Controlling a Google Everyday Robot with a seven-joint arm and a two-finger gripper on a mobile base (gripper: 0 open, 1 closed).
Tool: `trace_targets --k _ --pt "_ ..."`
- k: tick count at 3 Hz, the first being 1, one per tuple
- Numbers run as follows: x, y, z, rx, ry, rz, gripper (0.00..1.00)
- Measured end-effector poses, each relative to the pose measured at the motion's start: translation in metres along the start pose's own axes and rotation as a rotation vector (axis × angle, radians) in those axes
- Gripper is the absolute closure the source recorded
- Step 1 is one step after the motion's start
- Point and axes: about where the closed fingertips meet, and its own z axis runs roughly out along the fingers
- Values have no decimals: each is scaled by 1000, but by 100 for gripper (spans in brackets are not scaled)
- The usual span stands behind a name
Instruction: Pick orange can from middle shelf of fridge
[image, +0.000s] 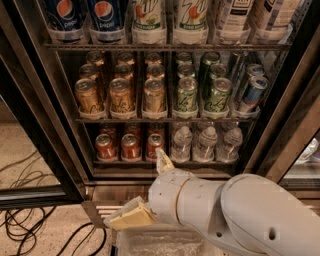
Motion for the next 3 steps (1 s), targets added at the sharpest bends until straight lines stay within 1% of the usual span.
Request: trace_targets --k 1,2,3 --pt "1 -9 11 55 -12 23 0" --pt "-11 -15 30 142 -39 28 0" --pt "-29 -27 40 230 -69 -17 0"
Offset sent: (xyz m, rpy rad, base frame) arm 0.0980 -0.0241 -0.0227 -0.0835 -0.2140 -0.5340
